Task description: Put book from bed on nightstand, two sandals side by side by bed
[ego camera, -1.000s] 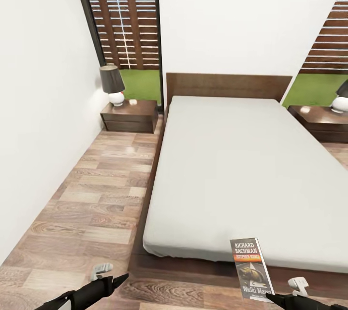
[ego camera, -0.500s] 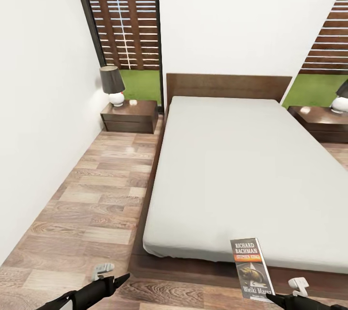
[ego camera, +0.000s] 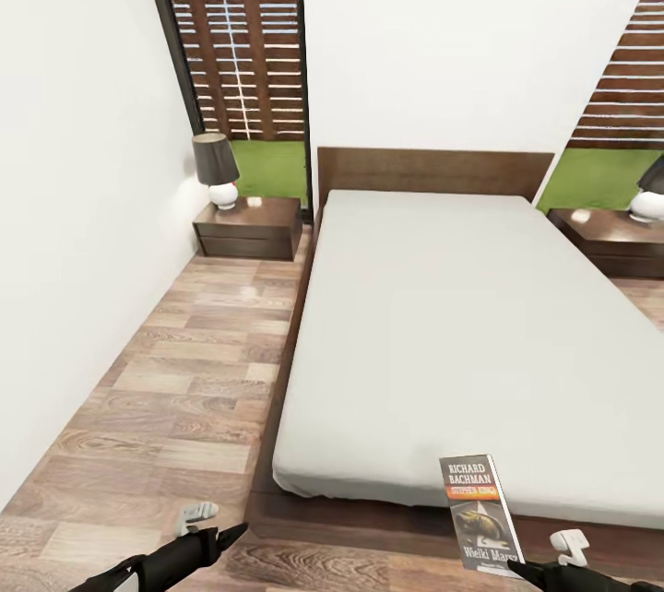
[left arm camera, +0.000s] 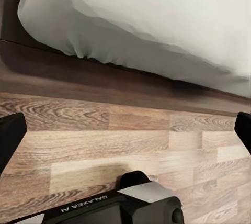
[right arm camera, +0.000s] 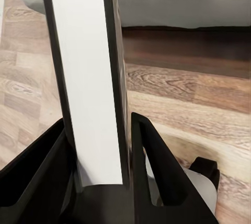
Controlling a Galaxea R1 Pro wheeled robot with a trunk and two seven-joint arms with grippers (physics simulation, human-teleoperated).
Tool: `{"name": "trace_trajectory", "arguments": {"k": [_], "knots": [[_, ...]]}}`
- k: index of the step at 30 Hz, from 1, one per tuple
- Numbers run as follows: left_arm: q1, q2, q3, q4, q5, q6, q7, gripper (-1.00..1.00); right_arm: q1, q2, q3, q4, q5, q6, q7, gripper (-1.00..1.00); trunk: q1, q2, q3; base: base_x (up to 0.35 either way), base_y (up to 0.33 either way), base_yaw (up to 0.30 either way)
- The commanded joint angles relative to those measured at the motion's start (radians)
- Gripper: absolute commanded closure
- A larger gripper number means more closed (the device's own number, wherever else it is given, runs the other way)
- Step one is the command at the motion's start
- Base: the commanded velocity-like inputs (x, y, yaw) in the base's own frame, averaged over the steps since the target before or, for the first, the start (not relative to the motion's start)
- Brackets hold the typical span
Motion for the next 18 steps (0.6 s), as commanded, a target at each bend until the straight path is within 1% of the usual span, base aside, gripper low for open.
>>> {"name": "trace_trajectory", "arguments": {"k": [1, 18], "knots": [[-0.001, 0.0, 0.006, 0.001, -0.011, -0.008, -0.001, -1.0, -0.001, -0.001, 0.006, 0.0, -0.01, 0.006, 0.001, 1.0, 0.0, -0.001, 0.001, 0.0, 0.0, 0.0], [-0.001, 0.0, 0.006, 0.001, -0.011, -0.008, -0.001, -1.0, -0.001, -0.001, 0.006, 0.0, -0.009, 0.006, 0.003, 1.0, 0.0, -0.001, 0.028, 0.0, 0.0, 0.0]]}}
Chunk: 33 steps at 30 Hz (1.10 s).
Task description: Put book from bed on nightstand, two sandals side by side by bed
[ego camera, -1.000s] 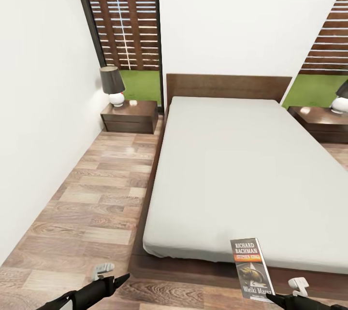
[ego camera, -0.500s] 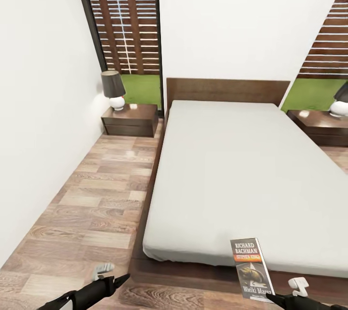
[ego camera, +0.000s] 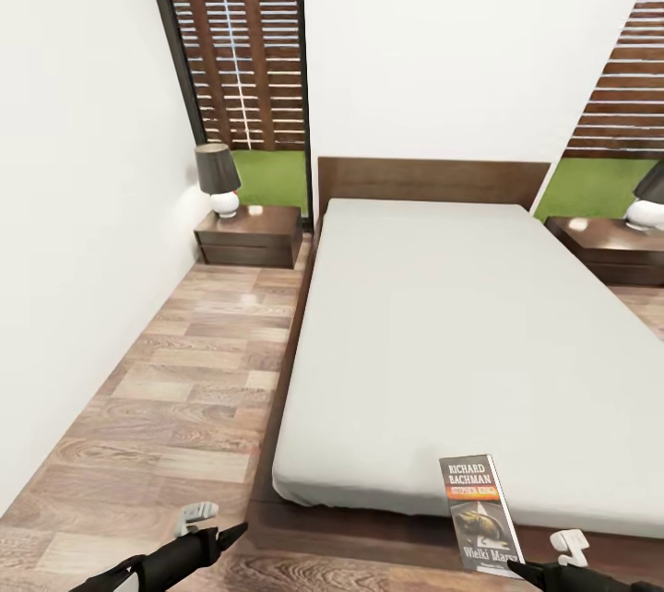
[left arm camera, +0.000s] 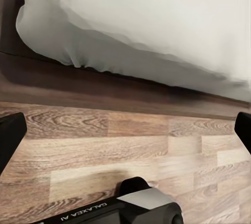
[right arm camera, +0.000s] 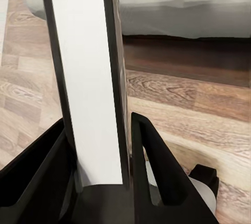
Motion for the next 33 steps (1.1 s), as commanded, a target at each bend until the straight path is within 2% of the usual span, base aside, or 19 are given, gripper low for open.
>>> {"name": "trace_trajectory", "arguments": {"k": [1, 33], "knots": [[-0.001, 0.0, 0.006, 0.001, -0.011, -0.008, -0.001, -1.0, -0.001, -0.001, 0.006, 0.0, -0.01, 0.006, 0.002, 1.0, 0.0, -0.001, 0.0, 0.0, 0.0, 0.0], [-0.001, 0.0, 0.006, 0.001, -0.011, -0.008, -0.001, -1.0, -0.001, -0.001, 0.006, 0.0, -0.009, 0.006, -0.003, 1.0, 0.0, -0.001, 0.052, 0.0, 0.0, 0.0]]}}
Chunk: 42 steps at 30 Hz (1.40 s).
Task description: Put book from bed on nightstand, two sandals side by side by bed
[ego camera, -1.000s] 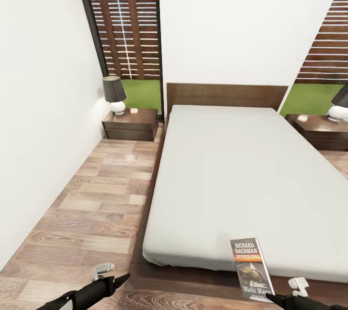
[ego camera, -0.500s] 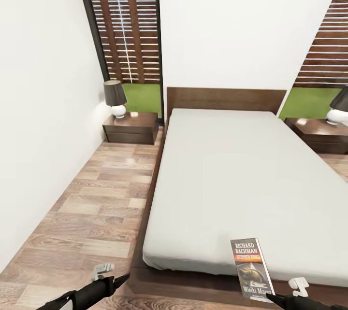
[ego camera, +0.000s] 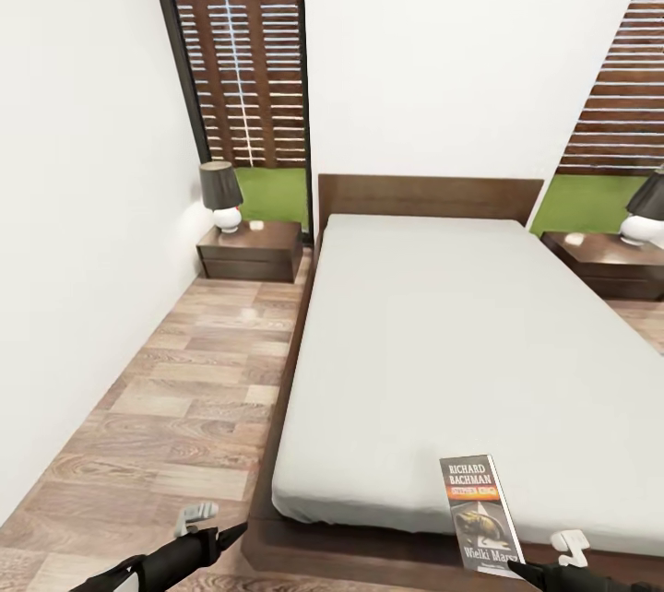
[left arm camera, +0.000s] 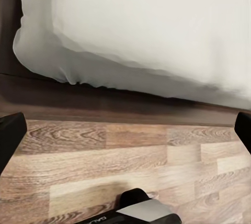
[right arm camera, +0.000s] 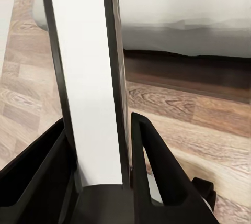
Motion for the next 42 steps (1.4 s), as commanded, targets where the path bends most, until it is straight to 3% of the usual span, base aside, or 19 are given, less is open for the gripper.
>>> {"name": "trace_trajectory", "arguments": {"k": [1, 42], "knots": [[-0.001, 0.0, 0.006, 0.001, -0.011, -0.008, -0.001, -1.0, -0.001, -0.001, 0.006, 0.0, -0.01, 0.006, 0.002, 1.0, 0.0, -0.001, 0.0, 0.0, 0.0, 0.0], [-0.001, 0.0, 0.006, 0.001, -0.011, -0.008, -0.001, -1.0, -0.001, -0.001, 0.006, 0.0, -0.011, 0.005, 0.003, 1.0, 0.0, -0.001, 0.067, 0.0, 0.0, 0.0]]}}
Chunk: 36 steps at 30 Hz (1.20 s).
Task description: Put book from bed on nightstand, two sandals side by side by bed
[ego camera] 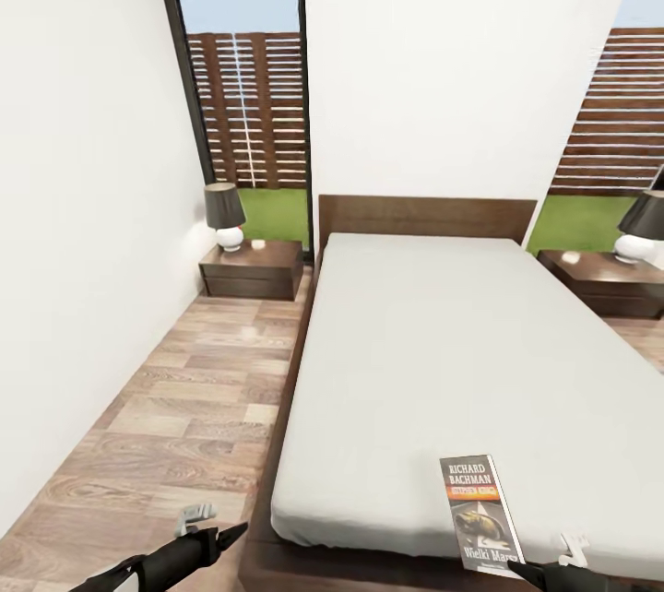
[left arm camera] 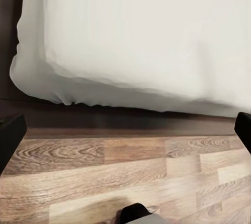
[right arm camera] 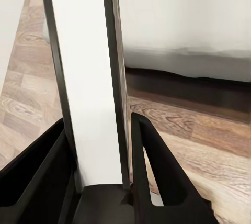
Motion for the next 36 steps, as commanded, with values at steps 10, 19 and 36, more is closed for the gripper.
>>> {"name": "trace_trajectory", "arguments": {"k": [10, 19, 36], "knots": [[-0.001, 0.0, 0.006, 0.001, -0.011, -0.008, -0.001, -1.0, -0.001, -0.001, 0.006, 0.0, -0.01, 0.006, 0.0, 1.0, 0.0, -0.001, 0.015, 0.0, 0.0, 0.0], [-0.001, 0.0, 0.006, 0.001, -0.011, -0.008, -0.001, -1.0, -0.001, -0.001, 0.006, 0.0, -0.01, 0.006, 0.0, 1.0, 0.0, -0.001, 0.029, 0.0, 0.0, 0.0], [-0.001, 0.0, 0.006, 0.001, -0.011, -0.008, -0.001, -1.0, -0.001, -0.001, 0.006, 0.0, -0.009, 0.006, 0.0, 1.0, 0.0, -0.001, 0.057, 0.0, 0.0, 0.0]]}}
